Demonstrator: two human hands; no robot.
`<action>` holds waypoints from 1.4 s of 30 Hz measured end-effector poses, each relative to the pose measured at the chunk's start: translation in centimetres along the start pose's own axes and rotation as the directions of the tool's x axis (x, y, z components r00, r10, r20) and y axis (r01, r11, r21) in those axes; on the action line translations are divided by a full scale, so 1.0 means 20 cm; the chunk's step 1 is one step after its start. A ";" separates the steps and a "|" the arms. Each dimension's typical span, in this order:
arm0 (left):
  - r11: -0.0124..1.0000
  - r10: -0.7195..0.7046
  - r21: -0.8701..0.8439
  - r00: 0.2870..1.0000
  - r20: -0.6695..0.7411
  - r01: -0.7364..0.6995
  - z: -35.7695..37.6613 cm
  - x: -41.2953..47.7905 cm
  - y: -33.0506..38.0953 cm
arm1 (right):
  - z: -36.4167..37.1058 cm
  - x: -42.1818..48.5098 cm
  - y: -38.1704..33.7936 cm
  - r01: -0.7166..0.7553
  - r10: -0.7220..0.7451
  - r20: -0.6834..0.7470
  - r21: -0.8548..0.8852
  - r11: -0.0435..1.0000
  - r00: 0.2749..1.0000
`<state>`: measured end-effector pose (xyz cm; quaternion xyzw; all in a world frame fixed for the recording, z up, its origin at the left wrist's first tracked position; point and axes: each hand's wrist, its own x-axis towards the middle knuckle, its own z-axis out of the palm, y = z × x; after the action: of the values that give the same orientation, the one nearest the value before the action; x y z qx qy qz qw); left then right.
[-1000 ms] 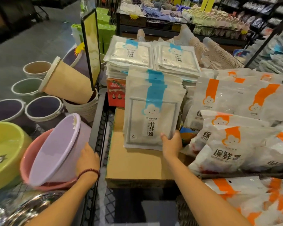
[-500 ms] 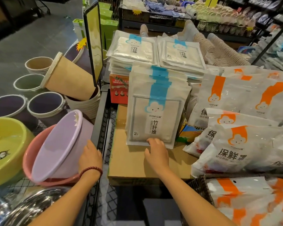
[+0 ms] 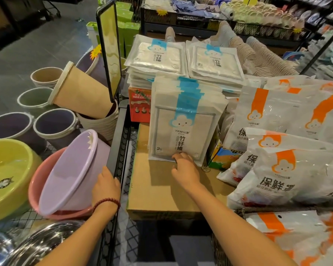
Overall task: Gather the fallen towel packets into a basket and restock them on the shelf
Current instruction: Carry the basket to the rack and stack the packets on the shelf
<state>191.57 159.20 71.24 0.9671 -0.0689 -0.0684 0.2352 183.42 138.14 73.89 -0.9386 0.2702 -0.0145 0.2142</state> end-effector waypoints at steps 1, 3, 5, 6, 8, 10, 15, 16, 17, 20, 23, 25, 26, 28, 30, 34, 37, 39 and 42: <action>1.000 -0.008 -0.015 1.000 0.009 0.008 0.00 0.00 0.00 | -0.01 -0.01 0.00 0.000 0.000 0.005 -0.002 1.000 1.000; 0.998 -0.019 -0.065 0.999 0.041 0.022 0.00 0.01 -0.01 | -0.03 -0.03 0.00 0.002 -0.002 0.028 0.001 1.000 1.000; 0.990 -0.018 -0.134 0.995 0.099 0.031 -0.01 0.03 -0.03 | -0.07 -0.06 0.00 -0.002 0.002 0.053 0.018 1.000 0.999; 0.984 -0.012 -0.176 0.991 0.136 0.036 -0.03 0.03 -0.03 | -0.09 -0.08 0.00 -0.014 0.011 0.063 0.035 0.999 0.998; 0.967 -0.001 -0.252 0.983 0.186 0.048 -0.07 0.01 -0.04 | -0.12 -0.14 0.00 -0.044 0.038 0.086 0.072 0.996 0.996; 0.952 0.013 -0.301 0.976 0.219 0.055 -0.12 -0.05 -0.05 | -0.14 -0.24 0.00 -0.092 0.075 0.133 0.129 0.987 0.988; 0.906 0.034 -0.413 0.960 0.279 0.088 -0.25 -0.36 -0.17 | -0.12 -0.62 -0.01 -0.181 0.106 0.243 0.313 0.932 0.964; 0.896 0.000 -0.427 0.962 0.275 0.122 -0.27 -0.45 -0.21 | -0.10 -0.72 -0.02 -0.178 0.087 0.266 0.339 0.924 0.960; 0.888 -0.044 -0.431 0.962 0.270 0.161 -0.30 -0.55 -0.25 | -0.07 -0.81 -0.04 -0.172 0.065 0.291 0.358 0.918 0.955; 0.815 -0.137 -0.518 0.955 0.263 0.259 -0.35 -0.87 -0.40 | -0.01 -1.08 -0.11 -0.139 -0.013 0.380 0.370 0.919 0.925; 0.700 -0.277 -0.614 0.931 0.238 0.365 -0.41 -1.24 -0.57 | 0.03 -1.29 -0.18 -0.080 -0.131 0.488 0.387 0.919 0.863; 0.650 -0.372 -0.650 0.911 0.179 0.394 -0.45 -1.54 -0.71 | 0.05 -1.44 -0.22 -0.037 -0.240 0.541 0.451 0.892 0.806; 0.628 -0.432 -0.659 0.890 0.147 0.414 -0.45 -1.71 -0.77 | 0.06 -1.52 -0.24 -0.016 -0.301 0.566 0.486 0.874 0.768; 0.543 -0.584 -0.687 0.805 0.104 0.482 -0.45 -2.09 -0.88 | 0.09 -1.72 -0.28 0.044 -0.417 0.615 0.527 0.849 0.669; 0.407 -0.712 -0.730 0.691 0.122 0.549 -0.40 -2.47 -0.95 | 0.14 -1.93 -0.31 0.110 -0.505 0.660 0.544 0.832 0.557; 0.178 -0.880 -0.744 0.443 0.172 0.643 -0.27 -3.17 -1.04 | 0.30 -2.35 -0.34 0.274 -0.566 0.773 0.500 0.821 0.287; 0.039 -0.936 -0.778 0.296 0.192 0.627 -0.18 -3.60 -1.10 | 0.46 -2.65 -0.37 0.376 -0.557 0.819 0.477 0.794 0.137; -0.060 -0.955 -0.809 0.203 0.218 0.585 -0.13 -3.85 -1.14 | 0.56 -2.86 -0.40 0.442 -0.512 0.857 0.440 0.782 0.054; -0.146 -0.955 -0.829 0.142 0.261 0.540 -0.08 -4.15 -1.25 | 0.73 -3.16 -0.43 0.512 -0.440 0.898 0.386 0.768 -0.018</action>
<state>112.84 195.70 69.33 0.5440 0.6351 0.0086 0.5483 135.79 182.86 69.76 -0.7643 -0.2636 0.5135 0.2875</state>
